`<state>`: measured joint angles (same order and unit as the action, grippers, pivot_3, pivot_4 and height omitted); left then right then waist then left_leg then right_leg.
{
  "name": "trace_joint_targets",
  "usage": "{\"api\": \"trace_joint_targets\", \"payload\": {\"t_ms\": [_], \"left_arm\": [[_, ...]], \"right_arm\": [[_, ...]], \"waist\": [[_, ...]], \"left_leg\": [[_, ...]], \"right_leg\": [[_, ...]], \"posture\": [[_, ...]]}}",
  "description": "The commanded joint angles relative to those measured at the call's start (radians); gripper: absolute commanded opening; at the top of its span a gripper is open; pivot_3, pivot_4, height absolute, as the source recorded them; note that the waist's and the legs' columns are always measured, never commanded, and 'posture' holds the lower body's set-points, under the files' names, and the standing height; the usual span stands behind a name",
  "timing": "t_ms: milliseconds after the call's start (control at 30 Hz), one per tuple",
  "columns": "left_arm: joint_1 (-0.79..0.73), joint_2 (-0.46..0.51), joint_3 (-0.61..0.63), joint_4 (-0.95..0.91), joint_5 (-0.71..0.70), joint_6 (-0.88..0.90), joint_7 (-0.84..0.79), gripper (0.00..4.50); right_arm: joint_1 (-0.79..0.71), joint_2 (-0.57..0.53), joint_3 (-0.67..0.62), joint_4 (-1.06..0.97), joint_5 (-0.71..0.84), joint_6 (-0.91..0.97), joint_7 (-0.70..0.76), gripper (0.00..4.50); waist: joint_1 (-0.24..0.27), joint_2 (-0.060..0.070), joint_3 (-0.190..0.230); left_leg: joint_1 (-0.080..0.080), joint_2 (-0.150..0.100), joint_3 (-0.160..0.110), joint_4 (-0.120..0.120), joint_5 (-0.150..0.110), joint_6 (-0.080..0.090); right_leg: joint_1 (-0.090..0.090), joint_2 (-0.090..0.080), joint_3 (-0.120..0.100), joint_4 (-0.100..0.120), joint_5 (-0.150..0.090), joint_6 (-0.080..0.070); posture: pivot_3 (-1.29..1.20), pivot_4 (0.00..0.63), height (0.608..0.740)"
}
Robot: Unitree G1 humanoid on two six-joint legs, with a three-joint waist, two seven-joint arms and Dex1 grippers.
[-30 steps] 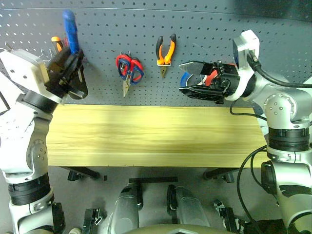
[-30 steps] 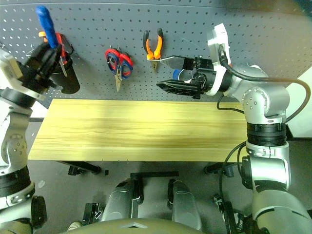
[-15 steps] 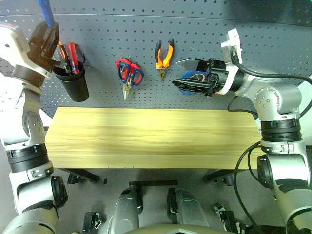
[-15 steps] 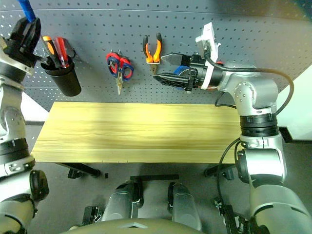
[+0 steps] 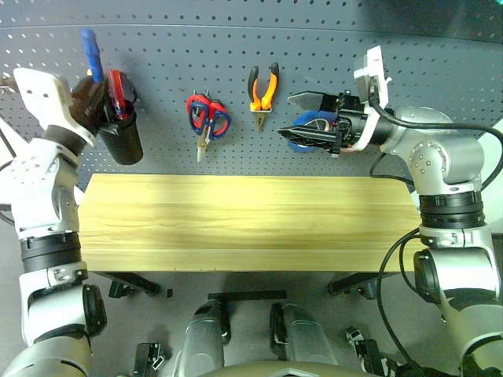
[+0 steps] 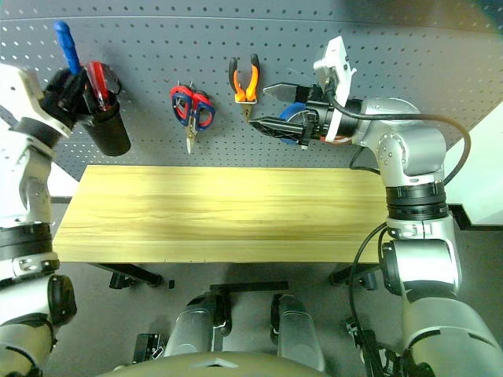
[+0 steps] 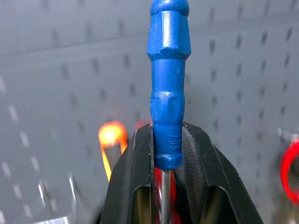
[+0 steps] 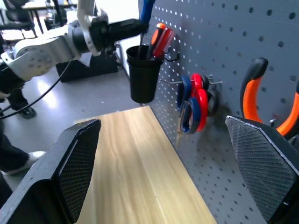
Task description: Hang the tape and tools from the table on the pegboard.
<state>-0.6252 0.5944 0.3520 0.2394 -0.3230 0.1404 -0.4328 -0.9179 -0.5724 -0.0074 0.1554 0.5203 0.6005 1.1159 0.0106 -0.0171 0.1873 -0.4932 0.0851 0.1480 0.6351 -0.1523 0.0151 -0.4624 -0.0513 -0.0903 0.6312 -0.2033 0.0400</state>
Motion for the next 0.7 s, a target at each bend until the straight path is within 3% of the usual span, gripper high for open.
{"api": "trace_joint_targets", "payload": {"t_ms": [33, 233, 500, 700], "left_arm": [[-0.006, 0.017, 0.027, -0.05, -0.011, -0.005, 0.014, 1.78], [0.034, 0.039, 0.038, -0.11, -0.015, -0.034, -0.013, 3.85], [0.244, 0.109, 0.101, -0.352, -0.267, 0.129, -0.256, 3.85], [0.449, 0.185, 0.122, -0.412, -0.381, 0.217, -0.476, 3.85]], "right_arm": [[-0.011, -0.01, -0.016, -0.026, -0.003, -0.02, -0.003, 4.5], [-0.009, -0.016, -0.021, -0.028, -0.002, -0.018, 0.0, 4.5], [0.023, -0.066, -0.005, -0.048, 0.02, 0.047, 0.065, 4.5], [0.114, -0.092, 0.037, -0.081, 0.017, 0.065, 0.13, 4.5]], "waist": [[0.0, 0.0, 0.0], [-0.001, 0.0, 0.0], [0.001, 0.0, -0.002], [-0.001, 0.002, -0.016]], "left_leg": [[0.0, 0.0, 0.0, 0.0, 0.0, 0.0], [0.001, 0.0, 0.0, 0.0, 0.0, 0.0], [0.001, 0.0, 0.001, 0.0, 0.0, 0.0], [0.004, 0.0, 0.002, -0.002, -0.005, 0.002]], "right_leg": [[0.0, 0.0, 0.0, 0.0, 0.0, 0.0], [0.0, 0.0, 0.0, 0.0, 0.0, 0.0], [0.0, 0.0, 0.001, 0.001, 0.0, 0.0], [0.001, -0.001, 0.002, 0.0, 0.0, -0.001]], "posture": [[0.0, 0.097, 0.73], [0.01, 0.097, 0.73], [0.03, 0.096, 0.73], [0.04, 0.086, 0.73]]}}
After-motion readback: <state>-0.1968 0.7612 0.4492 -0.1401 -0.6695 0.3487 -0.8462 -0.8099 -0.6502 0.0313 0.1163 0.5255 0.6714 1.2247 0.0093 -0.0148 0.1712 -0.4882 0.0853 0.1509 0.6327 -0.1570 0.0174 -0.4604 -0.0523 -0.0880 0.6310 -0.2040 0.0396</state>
